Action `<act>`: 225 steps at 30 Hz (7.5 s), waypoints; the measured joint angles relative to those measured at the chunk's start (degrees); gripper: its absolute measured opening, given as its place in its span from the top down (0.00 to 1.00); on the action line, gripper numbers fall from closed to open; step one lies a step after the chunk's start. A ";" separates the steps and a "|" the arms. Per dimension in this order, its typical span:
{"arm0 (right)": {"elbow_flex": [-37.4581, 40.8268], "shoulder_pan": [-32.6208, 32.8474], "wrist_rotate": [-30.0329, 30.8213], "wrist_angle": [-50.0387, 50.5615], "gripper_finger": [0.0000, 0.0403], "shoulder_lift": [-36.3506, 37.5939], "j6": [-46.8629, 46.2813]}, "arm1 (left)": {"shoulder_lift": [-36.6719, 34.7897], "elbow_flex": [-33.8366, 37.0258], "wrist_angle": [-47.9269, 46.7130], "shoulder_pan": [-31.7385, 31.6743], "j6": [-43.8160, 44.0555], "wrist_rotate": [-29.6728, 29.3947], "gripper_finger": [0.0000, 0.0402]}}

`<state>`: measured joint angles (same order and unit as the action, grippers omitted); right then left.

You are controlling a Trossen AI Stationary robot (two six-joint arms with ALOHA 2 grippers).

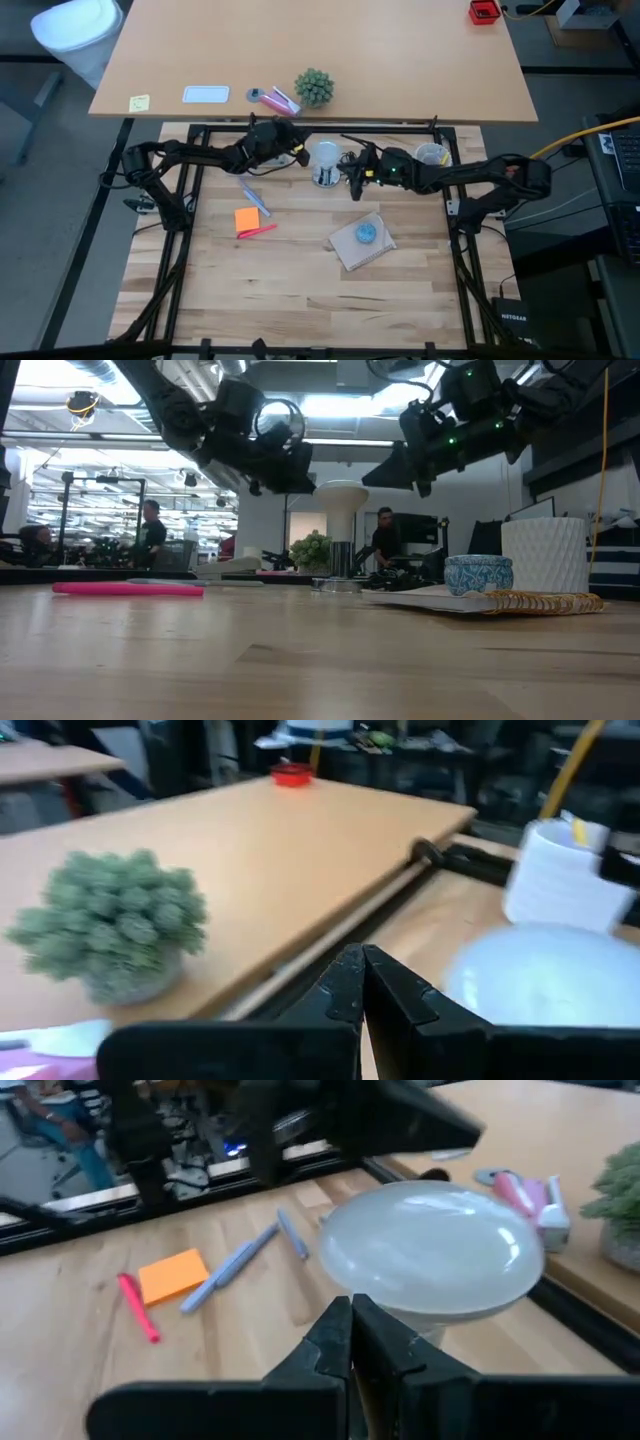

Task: Screw lightbulb
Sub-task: Remove the lightbulb from the lamp

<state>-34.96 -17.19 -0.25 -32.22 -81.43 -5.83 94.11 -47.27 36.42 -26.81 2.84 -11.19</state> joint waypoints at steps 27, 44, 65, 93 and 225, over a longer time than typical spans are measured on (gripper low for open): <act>0.13 -0.43 20.73 -0.21 0.97 -1.10 1.84 | -0.13 0.04 -8.13 8.70 7.35 3.64 1.00; -0.04 -3.10 9.94 -0.34 0.97 -1.24 2.79 | 0.04 0.02 -8.93 16.28 7.55 2.15 1.00; 0.00 -2.98 -0.38 4.86 0.97 10.75 0.15 | -7.56 -0.04 -3.70 15.73 -0.47 -3.52 1.00; -0.07 8.61 14.77 14.72 0.97 5.73 0.09 | -1.32 -0.02 -5.08 11.42 2.26 -0.86 1.00; 0.02 11.57 29.18 13.86 0.97 5.10 -3.47 | 2.91 -0.52 -3.52 12.05 9.00 -1.23 1.00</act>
<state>-34.94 -5.62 28.93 -18.37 -76.34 -9.30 97.01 -47.79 32.90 -14.76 11.84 -12.42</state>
